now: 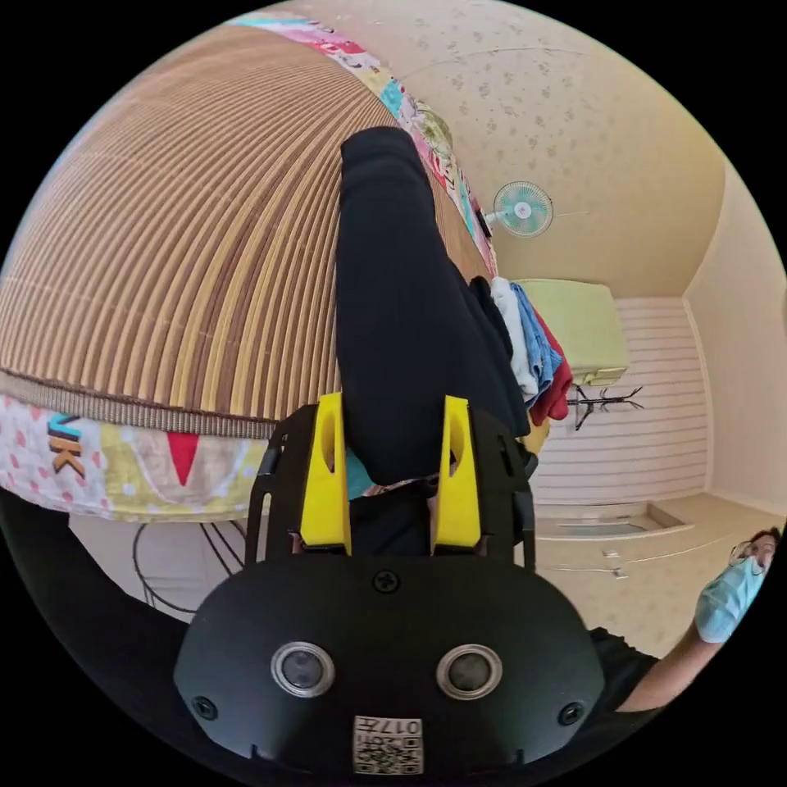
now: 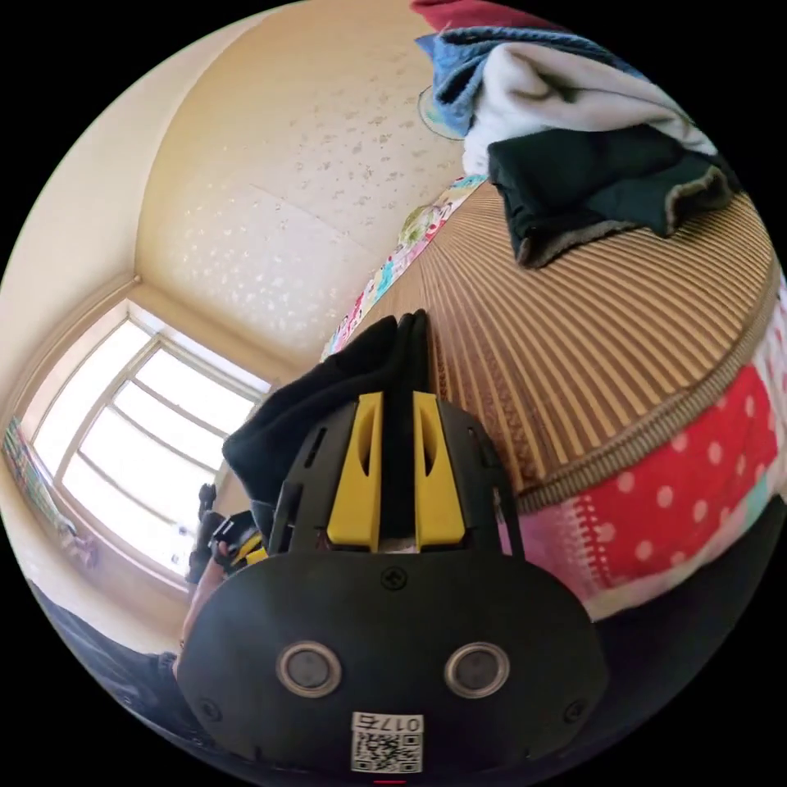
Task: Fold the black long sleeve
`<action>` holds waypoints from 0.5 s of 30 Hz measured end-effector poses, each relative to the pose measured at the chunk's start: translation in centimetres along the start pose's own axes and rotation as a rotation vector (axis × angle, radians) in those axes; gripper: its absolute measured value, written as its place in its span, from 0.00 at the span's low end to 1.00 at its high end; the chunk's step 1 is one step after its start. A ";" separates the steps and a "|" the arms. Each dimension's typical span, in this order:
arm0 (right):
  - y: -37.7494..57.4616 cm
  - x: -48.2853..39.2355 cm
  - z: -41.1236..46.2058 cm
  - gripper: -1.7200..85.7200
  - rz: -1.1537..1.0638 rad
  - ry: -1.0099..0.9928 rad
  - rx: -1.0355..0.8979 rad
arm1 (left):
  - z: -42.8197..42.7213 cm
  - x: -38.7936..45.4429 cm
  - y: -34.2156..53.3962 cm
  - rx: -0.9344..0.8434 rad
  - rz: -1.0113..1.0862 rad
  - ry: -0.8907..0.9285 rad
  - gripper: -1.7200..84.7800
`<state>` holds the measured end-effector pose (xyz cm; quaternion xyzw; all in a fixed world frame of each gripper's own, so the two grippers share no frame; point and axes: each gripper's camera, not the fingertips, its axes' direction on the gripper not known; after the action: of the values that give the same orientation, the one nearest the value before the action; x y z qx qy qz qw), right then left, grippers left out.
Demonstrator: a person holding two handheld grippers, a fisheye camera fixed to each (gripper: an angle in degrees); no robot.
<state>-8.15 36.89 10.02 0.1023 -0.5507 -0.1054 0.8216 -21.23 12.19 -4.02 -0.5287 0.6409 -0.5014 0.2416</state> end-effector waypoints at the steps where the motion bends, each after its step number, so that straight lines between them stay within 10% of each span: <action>1: -0.1 0.9 -3.3 0.12 0.064 -0.045 0.073 | 0.1 -1.1 -0.3 -0.030 -0.025 0.080 0.19; 10: 3.2 6.7 -11.0 0.36 0.430 -0.464 -0.295 | 3.0 1.2 3.1 -0.250 0.080 0.337 0.12; 15: 3.6 6.0 -5.0 0.25 0.410 -0.859 -0.443 | 3.5 6.5 8.9 -0.420 0.283 0.313 0.11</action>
<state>-1.09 38.89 14.49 -0.2363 -0.8111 -0.0886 0.5276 -24.26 4.32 -11.87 -0.3889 0.8272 -0.3948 0.0927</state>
